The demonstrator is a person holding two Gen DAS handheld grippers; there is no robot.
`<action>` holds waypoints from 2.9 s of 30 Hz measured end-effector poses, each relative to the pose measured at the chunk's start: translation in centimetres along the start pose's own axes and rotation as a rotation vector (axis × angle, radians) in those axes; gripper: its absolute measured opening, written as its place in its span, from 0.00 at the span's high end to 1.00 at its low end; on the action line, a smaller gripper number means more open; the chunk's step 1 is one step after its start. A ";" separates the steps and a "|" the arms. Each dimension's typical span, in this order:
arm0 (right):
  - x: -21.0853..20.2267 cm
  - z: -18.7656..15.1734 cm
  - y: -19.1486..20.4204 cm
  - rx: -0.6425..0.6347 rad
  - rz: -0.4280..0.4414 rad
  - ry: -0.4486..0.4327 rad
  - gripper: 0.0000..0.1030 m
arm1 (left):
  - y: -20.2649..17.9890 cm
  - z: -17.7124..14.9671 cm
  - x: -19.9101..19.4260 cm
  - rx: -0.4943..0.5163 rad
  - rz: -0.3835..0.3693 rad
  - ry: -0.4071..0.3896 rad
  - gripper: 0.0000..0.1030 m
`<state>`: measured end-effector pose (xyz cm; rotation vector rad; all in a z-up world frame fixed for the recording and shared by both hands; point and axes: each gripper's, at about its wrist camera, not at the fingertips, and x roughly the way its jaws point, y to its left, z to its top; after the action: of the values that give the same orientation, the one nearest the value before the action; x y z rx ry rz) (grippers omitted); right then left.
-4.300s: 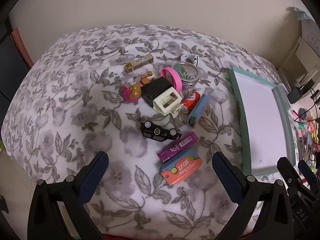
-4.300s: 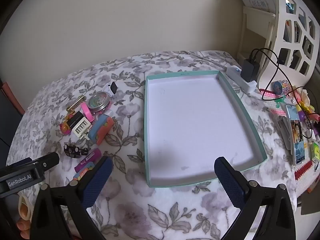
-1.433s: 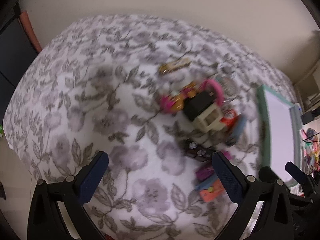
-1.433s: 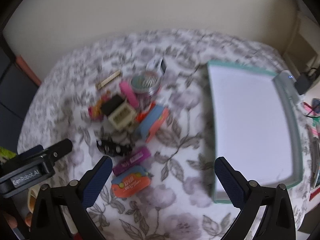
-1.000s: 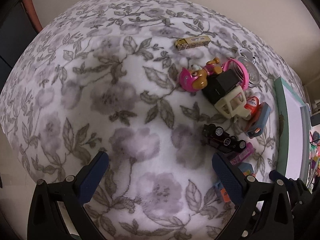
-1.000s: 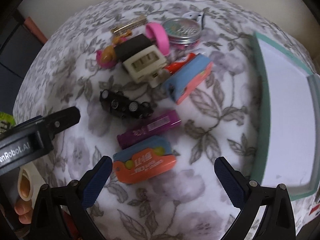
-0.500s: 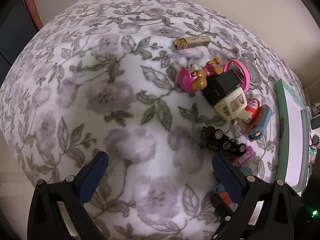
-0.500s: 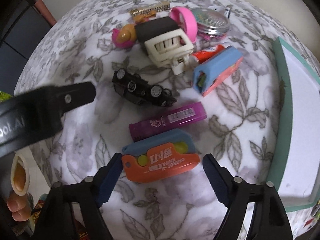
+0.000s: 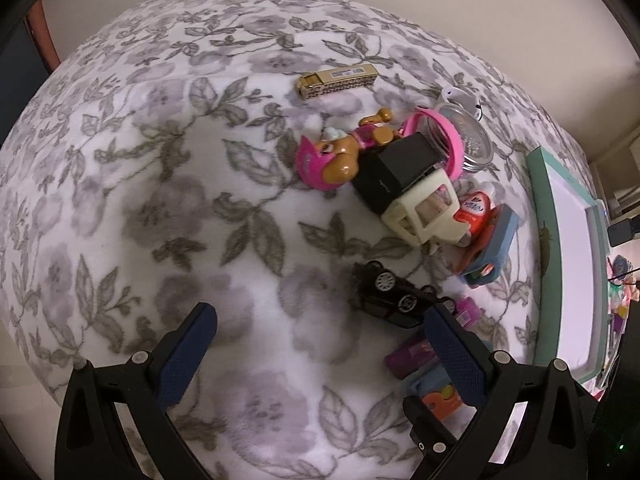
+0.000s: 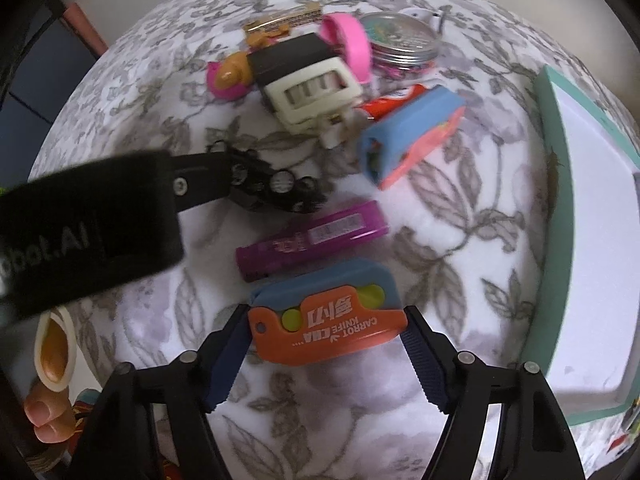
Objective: Organize rigid objects
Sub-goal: 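Grasp the orange carrot knife with the right gripper while the left gripper grasps the black toy car, then carry both items into the white tray and open both grippers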
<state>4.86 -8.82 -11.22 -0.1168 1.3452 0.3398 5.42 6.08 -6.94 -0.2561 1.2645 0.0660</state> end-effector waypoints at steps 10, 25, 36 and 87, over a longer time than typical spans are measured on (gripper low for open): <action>0.0 0.6 -3.2 0.078 -0.011 -0.003 0.25 | -1.6 0.7 0.9 -0.032 -0.012 0.015 0.01; 0.7 1.7 -7.2 0.142 -0.007 -0.003 0.25 | -5.6 1.7 4.3 -0.011 -0.005 0.097 0.40; -0.4 1.5 -7.0 0.155 -0.011 -0.004 0.25 | -9.0 2.4 4.7 0.051 0.072 0.065 0.60; -12.5 -1.4 -30.4 0.844 -0.217 -0.237 0.25 | -29.5 4.8 0.0 0.265 -0.171 -0.040 0.63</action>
<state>10.63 -40.13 -2.82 0.4664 1.1319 -0.3992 15.48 -21.42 -1.11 -0.1325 1.1924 -0.2409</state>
